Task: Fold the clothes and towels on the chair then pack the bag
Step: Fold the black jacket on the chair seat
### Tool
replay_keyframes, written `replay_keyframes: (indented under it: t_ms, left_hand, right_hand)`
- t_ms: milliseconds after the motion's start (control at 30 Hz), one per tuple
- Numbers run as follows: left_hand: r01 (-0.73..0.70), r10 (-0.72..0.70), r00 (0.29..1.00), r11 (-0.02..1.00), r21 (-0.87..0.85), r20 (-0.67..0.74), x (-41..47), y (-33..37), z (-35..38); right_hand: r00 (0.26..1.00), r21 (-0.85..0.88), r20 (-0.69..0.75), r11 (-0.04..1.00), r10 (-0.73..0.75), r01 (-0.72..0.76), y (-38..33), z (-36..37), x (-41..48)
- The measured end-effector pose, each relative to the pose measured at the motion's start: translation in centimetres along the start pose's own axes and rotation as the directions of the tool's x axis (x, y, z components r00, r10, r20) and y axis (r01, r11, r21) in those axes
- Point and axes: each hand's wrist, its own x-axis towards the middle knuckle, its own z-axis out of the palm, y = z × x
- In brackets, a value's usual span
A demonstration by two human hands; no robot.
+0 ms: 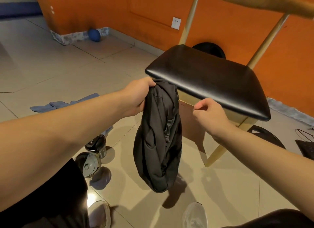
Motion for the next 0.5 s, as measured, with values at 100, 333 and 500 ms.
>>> replay_keyframes:
  t_ms: [100,333,500]
  left_hand:
    - [0.010,-0.010,1.000,0.999,-0.048,0.012,0.1,0.0,0.3]
    - [-0.047,0.047,0.999,0.998,0.029,-0.006,0.2,0.4,-0.3]
    - [-0.039,0.089,0.993,0.864,0.501,-0.076,1.1,0.4,-2.4]
  right_hand:
    - [0.943,0.065,0.315,0.994,-0.108,0.092,-0.8,1.0,-1.5]
    - [0.932,0.283,0.351,0.959,-0.091,-0.013,-1.5,1.7,-1.5]
    - [0.898,0.543,0.441,0.794,0.010,-0.275,-2.2,0.7,-1.3]
